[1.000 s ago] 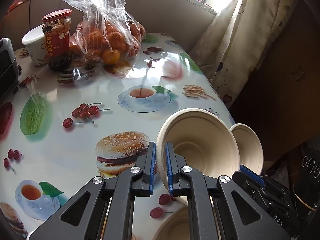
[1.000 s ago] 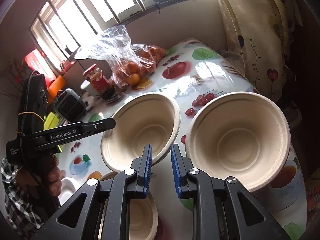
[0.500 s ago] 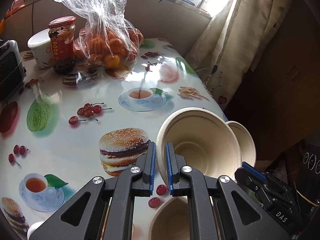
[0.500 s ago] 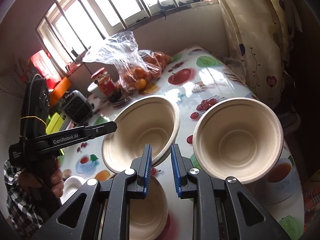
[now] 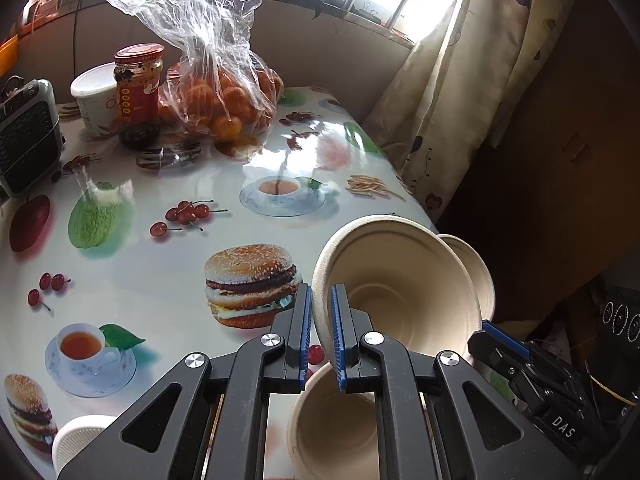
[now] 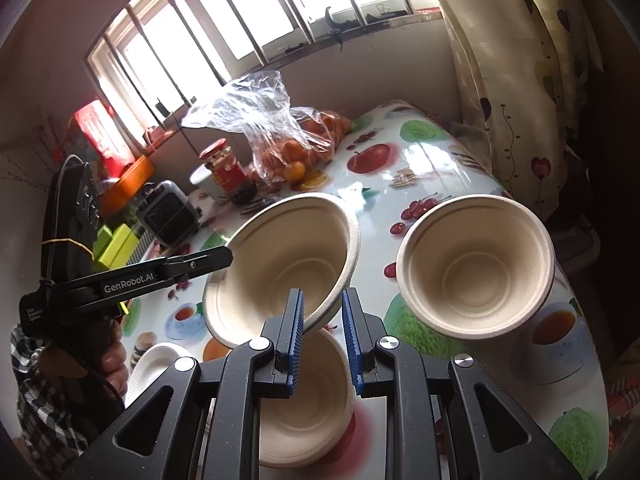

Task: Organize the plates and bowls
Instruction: 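Lift the tan bowl with both grippers and carry it over another tan bowl, then lower the bowl into the other bowl and open both grippers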

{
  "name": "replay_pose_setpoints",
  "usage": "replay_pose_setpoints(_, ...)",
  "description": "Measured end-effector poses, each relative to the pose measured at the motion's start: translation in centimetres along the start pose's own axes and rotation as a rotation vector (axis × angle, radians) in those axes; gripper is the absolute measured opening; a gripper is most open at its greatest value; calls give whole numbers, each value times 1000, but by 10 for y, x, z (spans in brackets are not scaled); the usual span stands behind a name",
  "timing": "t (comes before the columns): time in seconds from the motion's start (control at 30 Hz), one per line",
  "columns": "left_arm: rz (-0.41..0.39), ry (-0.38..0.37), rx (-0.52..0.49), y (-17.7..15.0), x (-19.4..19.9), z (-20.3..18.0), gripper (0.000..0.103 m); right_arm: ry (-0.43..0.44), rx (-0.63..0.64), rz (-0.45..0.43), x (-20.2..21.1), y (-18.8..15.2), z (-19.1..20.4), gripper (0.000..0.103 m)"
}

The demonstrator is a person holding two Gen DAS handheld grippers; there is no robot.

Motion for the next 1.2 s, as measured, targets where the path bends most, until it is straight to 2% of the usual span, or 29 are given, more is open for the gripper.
replay_pose_setpoints(0.57, -17, 3, -7, -29, 23, -7, 10, 9, 11, -8, 21, -26, 9, 19)
replay_pose_setpoints(1.2, 7, -2, 3, -62, 29, -8, 10, 4, -2, 7, 29, -54, 5, 19)
Point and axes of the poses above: each gripper's, at about its wrist camera, not at the fingertips, and x roughly against the way its jaws point, z to its left, y to its top, the point moved 2 cm from there along -x, roughly the way its jaws point, and after that the axes turned 13 degrees about -x, right-handed, at the moved point
